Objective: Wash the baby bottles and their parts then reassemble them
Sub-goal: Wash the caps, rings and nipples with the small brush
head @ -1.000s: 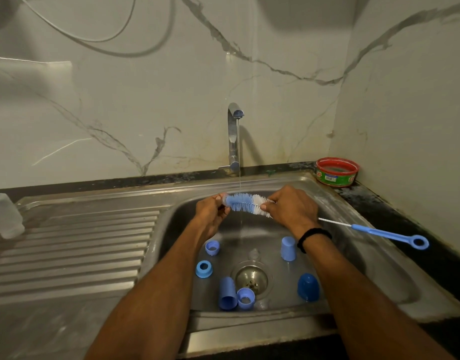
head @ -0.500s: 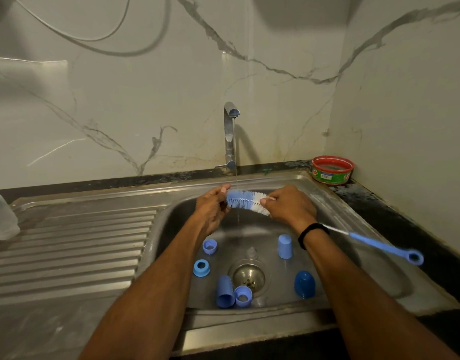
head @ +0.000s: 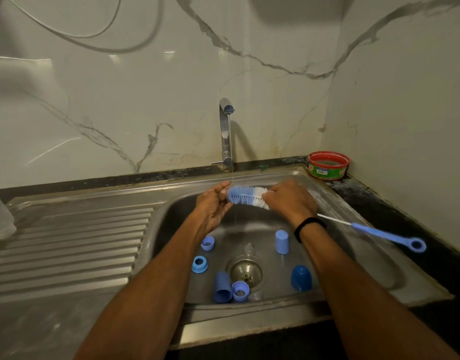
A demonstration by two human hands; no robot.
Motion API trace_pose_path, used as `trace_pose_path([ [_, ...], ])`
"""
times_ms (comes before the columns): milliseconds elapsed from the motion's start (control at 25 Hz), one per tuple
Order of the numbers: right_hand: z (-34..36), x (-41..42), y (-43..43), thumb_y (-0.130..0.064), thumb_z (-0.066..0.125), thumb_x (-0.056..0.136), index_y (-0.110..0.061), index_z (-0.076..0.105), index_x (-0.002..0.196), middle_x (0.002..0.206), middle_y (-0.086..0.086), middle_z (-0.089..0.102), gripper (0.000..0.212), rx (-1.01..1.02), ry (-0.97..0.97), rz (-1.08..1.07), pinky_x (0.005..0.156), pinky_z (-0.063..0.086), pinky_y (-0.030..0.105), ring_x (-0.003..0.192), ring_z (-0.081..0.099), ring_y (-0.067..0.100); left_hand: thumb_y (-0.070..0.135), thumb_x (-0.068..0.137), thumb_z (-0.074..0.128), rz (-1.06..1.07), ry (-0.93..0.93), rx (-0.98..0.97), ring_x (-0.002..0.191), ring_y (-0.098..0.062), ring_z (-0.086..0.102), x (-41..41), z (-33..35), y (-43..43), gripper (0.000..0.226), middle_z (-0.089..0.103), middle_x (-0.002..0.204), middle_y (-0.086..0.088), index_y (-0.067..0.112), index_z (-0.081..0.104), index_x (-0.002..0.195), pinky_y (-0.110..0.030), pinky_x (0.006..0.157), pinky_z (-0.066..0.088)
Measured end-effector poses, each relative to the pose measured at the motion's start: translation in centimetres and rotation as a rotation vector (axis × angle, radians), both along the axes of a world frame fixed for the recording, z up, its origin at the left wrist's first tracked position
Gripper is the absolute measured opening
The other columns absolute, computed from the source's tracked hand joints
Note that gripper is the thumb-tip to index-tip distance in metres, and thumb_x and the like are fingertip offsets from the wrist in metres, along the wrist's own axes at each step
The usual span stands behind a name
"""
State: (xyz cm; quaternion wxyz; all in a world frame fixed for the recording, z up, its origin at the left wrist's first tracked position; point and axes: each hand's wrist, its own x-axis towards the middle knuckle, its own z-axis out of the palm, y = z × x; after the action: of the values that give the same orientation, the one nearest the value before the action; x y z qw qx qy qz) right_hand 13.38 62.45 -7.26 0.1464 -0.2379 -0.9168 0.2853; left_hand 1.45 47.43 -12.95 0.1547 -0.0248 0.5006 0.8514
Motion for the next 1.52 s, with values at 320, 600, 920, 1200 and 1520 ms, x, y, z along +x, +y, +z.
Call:
trace_pose_path([
  [320, -0.9, -1.1, -0.8, -0.038, 0.064, 0.090, -0.025, 0.074, 0.104, 0.085, 0.000, 0.066, 0.021, 0.525, 0.163, 0.063, 0.085, 0.041, 0.032, 0.086, 0.054, 0.021, 0.016, 0.092, 0.071, 0.092, -0.044, -0.085, 0.086, -0.026, 0.076, -0.3, -0.9, 0.5, 0.024, 0.075, 0.102, -0.020, -0.001, 0.068, 0.110, -0.031, 0.069, 0.063],
  [600, -0.4, -0.6, -0.1, -0.056, 0.059, 0.089, -0.013, 0.067, 0.085, 0.072, 0.002, 0.061, 0.044, 0.110, 0.005, 0.054, 0.057, 0.041, 0.026, 0.065, 0.057, 0.020, -0.001, 0.096, 0.057, -0.018, 0.080, 0.118, 0.105, -0.029, 0.070, 0.4, 0.7, -0.2, 0.021, 0.065, 0.120, -0.020, 0.006, 0.063, 0.115, -0.034, 0.080, 0.062],
  [920, -0.5, -0.6, 0.0, -0.044, 0.065, 0.090, -0.022, 0.076, 0.102, 0.086, 0.006, 0.070, 0.027, 0.336, 0.021, 0.140, 0.069, 0.048, 0.030, 0.082, 0.062, 0.024, 0.017, 0.093, 0.068, -0.071, 0.054, -0.001, 0.110, -0.029, 0.067, 0.7, 0.5, -0.2, 0.033, 0.066, 0.125, -0.018, 0.010, 0.063, 0.124, -0.039, 0.086, 0.060],
  [1200, -0.5, -0.7, 0.4, -0.041, 0.065, 0.091, -0.019, 0.076, 0.102, 0.085, 0.005, 0.069, 0.027, 0.234, 0.035, 0.156, 0.070, 0.052, 0.034, 0.078, 0.062, 0.022, 0.018, 0.096, 0.065, -0.077, -0.046, 0.035, 0.101, -0.030, 0.071, 0.7, 0.7, 0.3, 0.032, 0.068, 0.120, -0.025, -0.002, 0.060, 0.121, -0.035, 0.068, 0.063],
  [1520, -0.4, -1.2, 0.9, -0.030, 0.069, 0.083, -0.011, 0.071, 0.078, 0.061, 0.004, 0.064, 0.020, -0.291, 0.020, -0.012, 0.046, 0.045, 0.029, 0.051, 0.055, 0.017, 0.008, 0.103, 0.050, -0.159, -0.072, 0.144, 0.112, -0.031, 0.063, 0.7, 1.7, 0.1, 0.018, 0.062, 0.120, -0.024, 0.001, 0.063, 0.114, -0.041, 0.094, 0.056],
])
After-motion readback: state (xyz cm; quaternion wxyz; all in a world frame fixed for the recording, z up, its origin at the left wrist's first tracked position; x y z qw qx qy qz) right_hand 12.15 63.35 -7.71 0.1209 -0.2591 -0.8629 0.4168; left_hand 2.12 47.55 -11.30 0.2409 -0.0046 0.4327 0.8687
